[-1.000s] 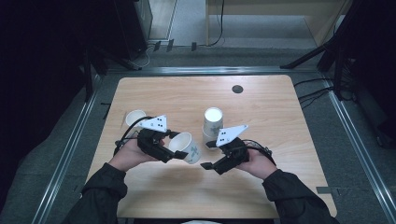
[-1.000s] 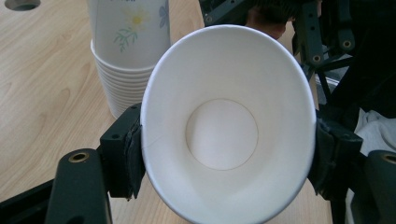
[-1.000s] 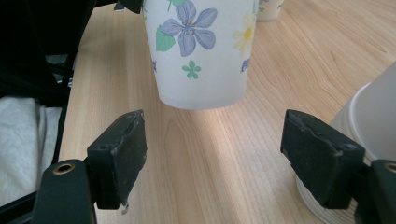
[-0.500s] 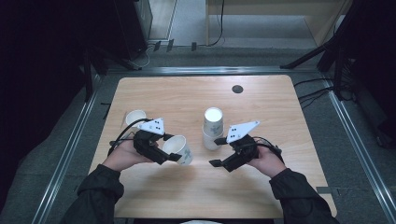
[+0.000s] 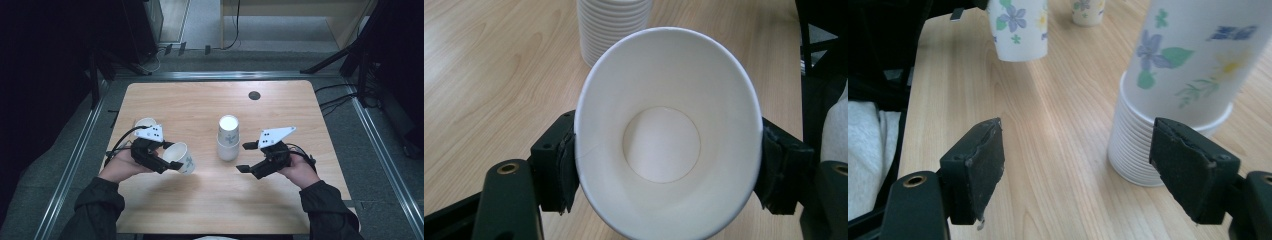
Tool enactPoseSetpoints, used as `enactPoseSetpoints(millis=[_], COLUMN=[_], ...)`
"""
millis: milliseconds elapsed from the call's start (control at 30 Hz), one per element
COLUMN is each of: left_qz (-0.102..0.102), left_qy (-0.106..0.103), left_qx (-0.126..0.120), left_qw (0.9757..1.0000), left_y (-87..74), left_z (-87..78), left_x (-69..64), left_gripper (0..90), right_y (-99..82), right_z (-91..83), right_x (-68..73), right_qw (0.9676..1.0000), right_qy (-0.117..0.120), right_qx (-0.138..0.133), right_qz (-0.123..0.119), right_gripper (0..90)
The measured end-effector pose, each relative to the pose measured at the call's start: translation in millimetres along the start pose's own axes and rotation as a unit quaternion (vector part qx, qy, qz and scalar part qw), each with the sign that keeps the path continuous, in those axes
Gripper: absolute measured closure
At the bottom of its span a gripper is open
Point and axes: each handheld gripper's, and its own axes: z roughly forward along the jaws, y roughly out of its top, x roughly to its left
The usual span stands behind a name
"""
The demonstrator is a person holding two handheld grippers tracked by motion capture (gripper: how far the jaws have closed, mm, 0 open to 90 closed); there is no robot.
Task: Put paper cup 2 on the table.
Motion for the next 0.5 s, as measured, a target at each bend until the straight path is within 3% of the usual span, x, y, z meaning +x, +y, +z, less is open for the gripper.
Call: enactPoseSetpoints(millis=[233,500], left_qz=[-0.004,-0.028], left_qy=[0.019,0.03], left_qx=[0.01,0.008], left_qw=[0.9998,0.9991], left_y=[-12.8,-29.0], left_z=[-10.2,-25.0], left_x=[2.3,9.2], left_gripper=[26.0,26.0], right_y=[-5.0,-7.6], right_z=[-13.5,-18.4], right_x=[-7.7,-18.1], right_qw=[0.9998,0.9995], right_qy=[-0.017,-0.029], right_qx=[0.0,-0.002], right_qz=[0.002,0.012], right_gripper=[22.2,22.2])
